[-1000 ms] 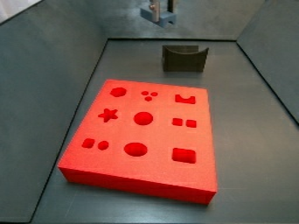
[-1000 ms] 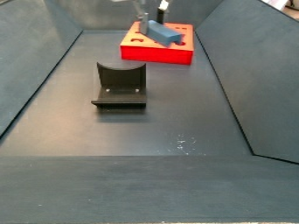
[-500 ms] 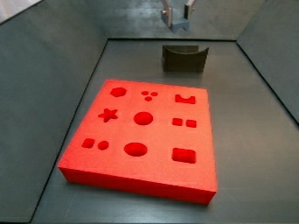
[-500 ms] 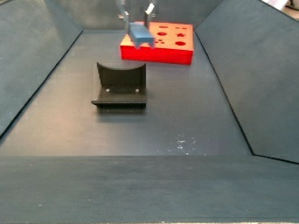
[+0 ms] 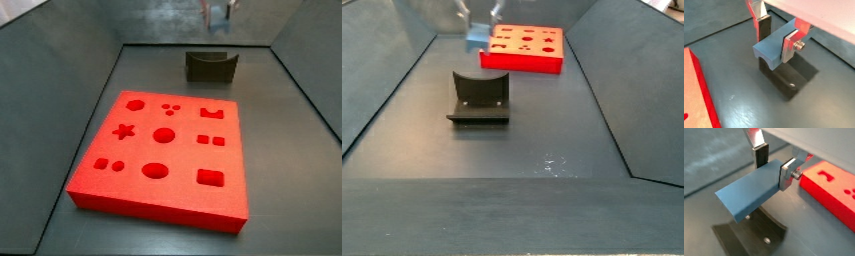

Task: Pick up the arch object. Move up. Place the arch object on the fixture. Regrasp the arch object. Rotate the arch object. Move to above the board. Insert the arch object.
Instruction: Place the arch object on the fixture.

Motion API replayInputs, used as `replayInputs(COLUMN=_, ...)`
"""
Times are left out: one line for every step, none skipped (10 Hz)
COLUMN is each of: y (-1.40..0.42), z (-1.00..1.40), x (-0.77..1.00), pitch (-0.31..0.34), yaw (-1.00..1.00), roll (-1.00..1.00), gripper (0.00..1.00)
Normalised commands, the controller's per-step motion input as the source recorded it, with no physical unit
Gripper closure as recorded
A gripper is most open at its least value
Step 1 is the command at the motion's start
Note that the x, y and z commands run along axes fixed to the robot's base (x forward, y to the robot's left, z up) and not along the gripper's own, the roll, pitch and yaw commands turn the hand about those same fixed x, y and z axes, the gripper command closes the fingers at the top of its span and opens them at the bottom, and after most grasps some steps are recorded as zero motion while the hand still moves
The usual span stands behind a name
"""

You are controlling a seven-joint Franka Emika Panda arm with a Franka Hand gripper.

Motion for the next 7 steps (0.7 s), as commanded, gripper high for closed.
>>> replayInputs(y=0.71, z=0.34, x=0.01, pitch=0.054, yaw=-0.14, roll=-1.00, gripper=1.00)
replayInputs(y=0.54, z=0.19, x=-0.08, pitch=0.047, yaw=-0.14, roll=-1.00, gripper=1.00)
replayInputs(y=0.29, z=0.12, x=-0.07, pitch=0.030, yaw=-0.14, roll=-1.00, gripper=1.00)
replayInputs(y=0.12, z=0.09, x=-0.03, pitch=0.033, yaw=-0.15, roll=-1.00, gripper=1.00)
replayInputs(y=0.07, z=0.07, x=-0.01, pitch=0.035, yaw=-0.15, roll=-1.00, gripper=1.00)
replayInputs(y=0.06, z=0.03, x=0.02, pitch=0.036, yaw=-0.16, roll=-1.00, gripper=1.00)
replayInputs(y=0.05, z=0.01, x=0.03, pitch=0.033, yaw=-0.16, roll=-1.00, gripper=1.00)
